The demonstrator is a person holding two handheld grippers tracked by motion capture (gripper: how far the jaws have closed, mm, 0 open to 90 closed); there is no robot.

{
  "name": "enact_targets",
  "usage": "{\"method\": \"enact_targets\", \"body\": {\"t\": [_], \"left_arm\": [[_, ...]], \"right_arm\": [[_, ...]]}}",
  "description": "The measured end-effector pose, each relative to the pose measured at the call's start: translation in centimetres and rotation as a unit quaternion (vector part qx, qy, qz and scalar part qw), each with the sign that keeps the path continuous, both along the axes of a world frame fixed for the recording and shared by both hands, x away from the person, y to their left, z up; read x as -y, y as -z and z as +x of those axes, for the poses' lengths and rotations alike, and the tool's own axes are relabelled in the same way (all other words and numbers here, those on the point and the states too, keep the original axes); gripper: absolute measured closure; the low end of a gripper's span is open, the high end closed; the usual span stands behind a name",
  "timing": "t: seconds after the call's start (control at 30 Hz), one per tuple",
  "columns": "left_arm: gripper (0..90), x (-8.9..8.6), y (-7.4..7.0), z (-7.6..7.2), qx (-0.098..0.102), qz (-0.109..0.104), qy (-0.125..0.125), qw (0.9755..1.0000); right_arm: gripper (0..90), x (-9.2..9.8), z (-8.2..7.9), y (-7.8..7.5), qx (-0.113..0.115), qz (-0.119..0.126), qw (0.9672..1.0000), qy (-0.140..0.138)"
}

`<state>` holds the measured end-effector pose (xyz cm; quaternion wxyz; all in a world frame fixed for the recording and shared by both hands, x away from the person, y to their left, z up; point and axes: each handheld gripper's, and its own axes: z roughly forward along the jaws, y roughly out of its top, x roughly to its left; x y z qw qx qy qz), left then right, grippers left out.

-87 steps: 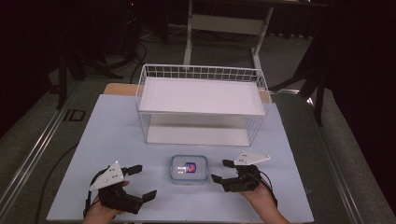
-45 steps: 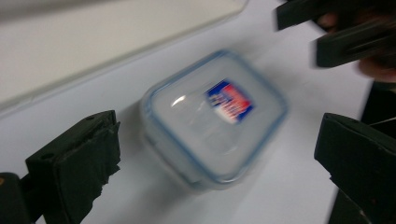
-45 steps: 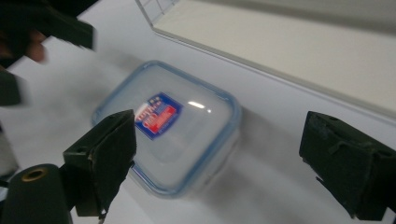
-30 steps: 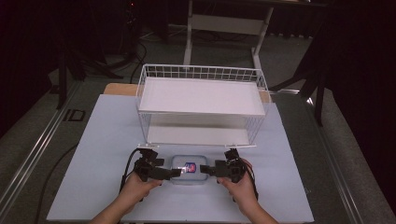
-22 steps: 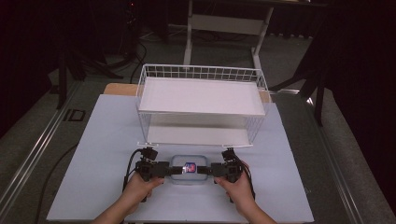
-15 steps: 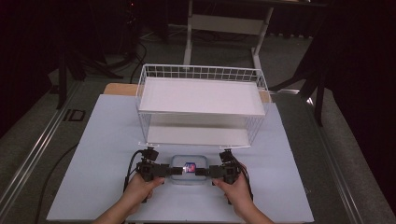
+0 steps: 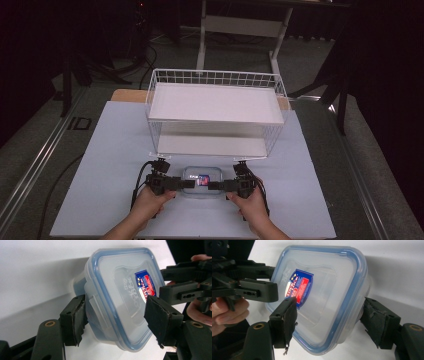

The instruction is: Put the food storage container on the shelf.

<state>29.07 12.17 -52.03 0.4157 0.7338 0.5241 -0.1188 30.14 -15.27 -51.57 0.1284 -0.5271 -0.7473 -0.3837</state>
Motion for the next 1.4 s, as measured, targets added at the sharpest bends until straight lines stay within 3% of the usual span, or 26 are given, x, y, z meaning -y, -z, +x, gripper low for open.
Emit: {"method": "enact_targets", "body": {"t": [0.1,0.17,0.4,0.63,0.7,0.97,1.17,1.4], "left_arm": [[37.2,0.3,-0.5,-0.4,0.005,0.018,-0.003,0.9998],[39.1,0.3,-0.6,-0.6,0.006,0.017,-0.009,0.9998],[42.8,0.8,-1.6,-2.1,0.031,0.048,-0.025,0.9981],[44.5,1.3,-2.1,-2.8,0.047,0.062,-0.033,0.9964],[44.8,1.3,-2.3,-2.7,0.049,0.058,-0.036,0.9965],[45.2,1.6,-3.8,-1.4,0.086,0.048,-0.035,0.9946],[45.2,2.3,-5.2,0.7,0.124,0.037,-0.040,0.9908],[45.2,3.1,-5.1,2.7,0.139,0.037,-0.038,0.9889]], "right_arm": [[34.7,0.1,-0.1,-0.3,0.003,-0.005,1.0000,0.000],[35.1,0.1,-0.1,-0.5,0.007,-0.008,0.9999,-0.001],[36.3,-0.4,-1.0,-1.2,0.049,-0.036,0.9979,-0.020],[37.0,-0.4,-1.6,-1.6,0.071,-0.046,0.9961,-0.026],[37.1,-0.4,-1.6,-1.8,0.073,-0.047,0.9959,-0.023],[37.1,0.1,-0.8,-3.5,0.110,-0.046,0.9928,-0.013],[37.0,0.9,0.9,-5.0,0.141,-0.035,0.9893,0.010],[36.8,1.7,2.5,-5.1,0.155,-0.032,0.9870,0.025]]}}
